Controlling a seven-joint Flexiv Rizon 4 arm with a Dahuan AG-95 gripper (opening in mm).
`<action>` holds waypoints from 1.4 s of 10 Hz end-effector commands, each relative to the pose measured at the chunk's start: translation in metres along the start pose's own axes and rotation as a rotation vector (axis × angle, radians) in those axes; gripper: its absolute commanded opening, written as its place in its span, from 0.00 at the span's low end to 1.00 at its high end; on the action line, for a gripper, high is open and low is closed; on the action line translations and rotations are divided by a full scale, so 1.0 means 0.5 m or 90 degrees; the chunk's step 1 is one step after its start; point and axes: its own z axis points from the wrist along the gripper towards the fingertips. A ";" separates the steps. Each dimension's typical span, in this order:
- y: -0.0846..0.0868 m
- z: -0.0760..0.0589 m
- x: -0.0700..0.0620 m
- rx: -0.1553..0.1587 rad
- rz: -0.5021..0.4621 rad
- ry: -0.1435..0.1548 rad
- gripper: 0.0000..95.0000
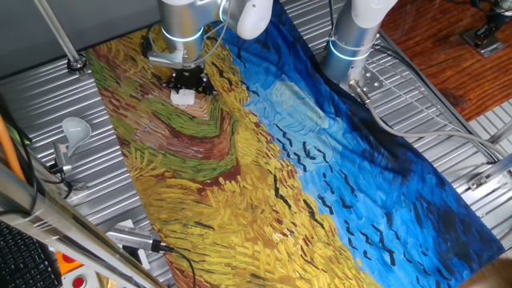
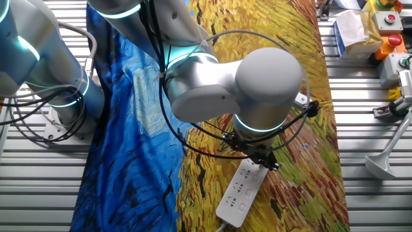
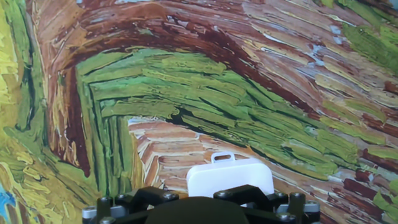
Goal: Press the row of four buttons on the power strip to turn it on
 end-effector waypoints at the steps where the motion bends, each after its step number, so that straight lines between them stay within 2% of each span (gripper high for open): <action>1: -0.001 0.035 -0.001 0.002 0.002 0.000 0.80; 4: -0.003 0.049 0.000 0.010 -0.003 -0.002 0.80; 5: -0.003 0.054 0.000 0.005 -0.003 -0.007 1.00; 7: -0.003 0.052 0.000 0.004 0.000 -0.006 1.00; 8: -0.003 0.047 0.000 0.002 0.000 -0.005 1.00; 11: 0.005 0.006 0.002 0.004 0.002 0.008 1.00; 14: 0.009 -0.026 0.009 -0.004 0.003 0.005 1.00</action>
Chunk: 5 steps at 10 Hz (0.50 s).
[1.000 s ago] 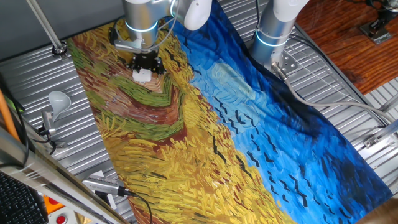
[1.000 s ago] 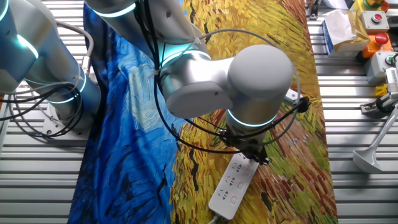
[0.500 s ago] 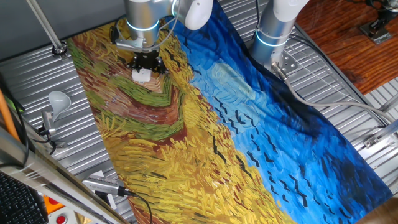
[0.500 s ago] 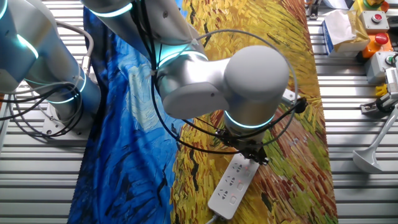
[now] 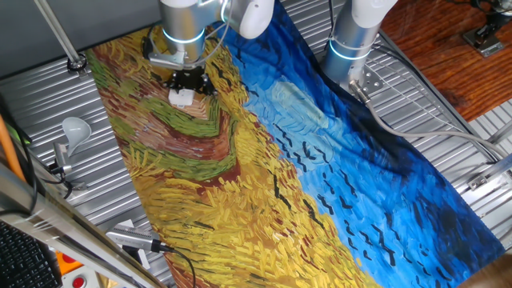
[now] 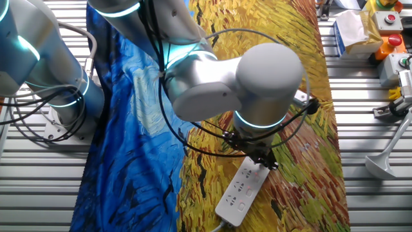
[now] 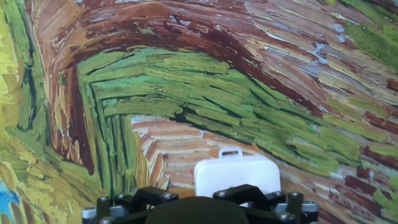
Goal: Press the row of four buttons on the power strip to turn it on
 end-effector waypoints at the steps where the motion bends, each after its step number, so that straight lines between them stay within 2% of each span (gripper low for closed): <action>1: 0.006 -0.019 0.000 -0.014 0.000 -0.005 1.00; 5: 0.010 -0.031 0.000 -0.020 0.012 -0.007 1.00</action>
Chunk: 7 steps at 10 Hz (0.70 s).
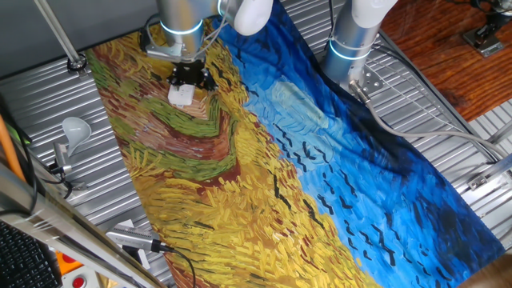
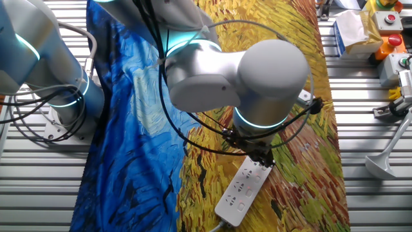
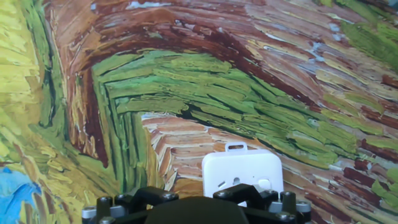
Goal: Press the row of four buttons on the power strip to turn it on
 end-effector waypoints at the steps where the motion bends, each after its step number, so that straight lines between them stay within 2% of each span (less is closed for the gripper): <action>1: -0.003 0.001 -0.001 0.003 0.003 0.002 1.00; 2: -0.004 0.003 -0.001 0.003 0.003 0.002 0.80; 4: -0.011 0.009 -0.002 0.003 0.001 0.001 0.80; 7: -0.017 0.001 -0.002 0.002 -0.002 0.002 0.80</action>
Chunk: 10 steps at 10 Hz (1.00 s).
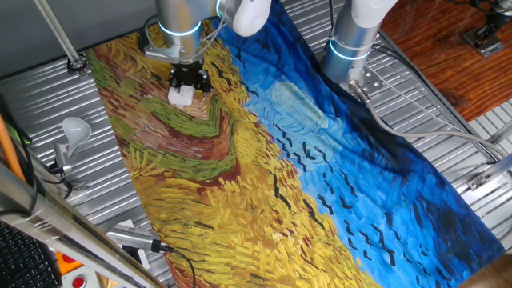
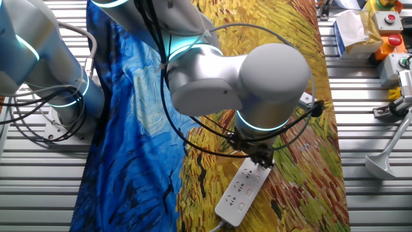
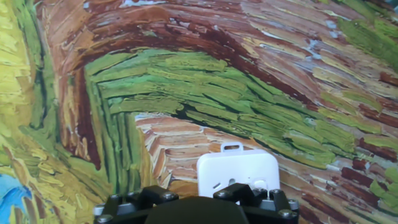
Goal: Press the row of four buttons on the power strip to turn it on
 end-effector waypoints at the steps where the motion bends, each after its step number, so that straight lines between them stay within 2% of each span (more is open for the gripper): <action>1: -0.001 -0.006 0.000 -0.007 0.000 -0.004 0.80; 6: -0.015 -0.013 -0.009 -0.012 0.003 -0.004 0.80; 7: -0.017 -0.011 -0.010 -0.013 0.004 -0.004 1.00; 10: -0.019 -0.006 -0.009 -0.016 0.006 -0.009 1.00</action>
